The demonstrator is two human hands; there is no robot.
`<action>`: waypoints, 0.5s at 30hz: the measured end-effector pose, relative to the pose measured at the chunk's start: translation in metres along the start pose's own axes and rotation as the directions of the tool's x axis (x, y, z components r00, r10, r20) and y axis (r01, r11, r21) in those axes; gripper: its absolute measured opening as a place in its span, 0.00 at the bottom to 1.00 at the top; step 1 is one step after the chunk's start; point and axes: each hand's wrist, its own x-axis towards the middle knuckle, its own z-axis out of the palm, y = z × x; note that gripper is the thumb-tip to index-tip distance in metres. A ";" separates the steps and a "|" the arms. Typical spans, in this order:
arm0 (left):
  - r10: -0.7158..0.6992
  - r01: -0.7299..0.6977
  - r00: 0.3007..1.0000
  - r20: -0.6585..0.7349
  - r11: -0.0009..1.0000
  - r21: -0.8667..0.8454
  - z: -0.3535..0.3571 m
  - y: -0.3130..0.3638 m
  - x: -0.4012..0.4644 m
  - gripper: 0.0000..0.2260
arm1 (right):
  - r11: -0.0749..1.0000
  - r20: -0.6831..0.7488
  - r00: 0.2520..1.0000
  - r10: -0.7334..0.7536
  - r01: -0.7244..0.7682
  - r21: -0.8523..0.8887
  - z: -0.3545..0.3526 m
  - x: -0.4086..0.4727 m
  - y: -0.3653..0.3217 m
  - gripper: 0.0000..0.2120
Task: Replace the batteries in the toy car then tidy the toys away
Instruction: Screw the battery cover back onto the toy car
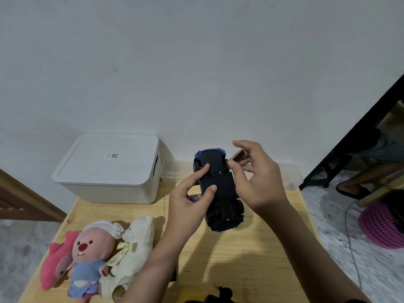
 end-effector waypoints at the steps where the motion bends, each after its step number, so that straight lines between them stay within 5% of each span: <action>1: 0.000 0.000 1.000 -0.004 1.000 -0.005 0.000 0.000 0.000 0.21 | 0.999 -0.037 0.999 -0.015 0.016 0.029 0.000 0.000 0.000 0.17; 9: 0.000 0.000 1.000 0.009 1.000 -0.009 0.000 0.000 -0.002 0.20 | 0.951 -0.233 0.923 -0.305 0.307 -0.026 0.003 -0.005 -0.001 0.09; 15: -0.040 0.040 0.999 0.013 0.999 -0.016 0.002 -0.001 -0.002 0.21 | 0.962 -0.274 0.961 -0.048 0.118 0.245 0.004 -0.009 -0.005 0.12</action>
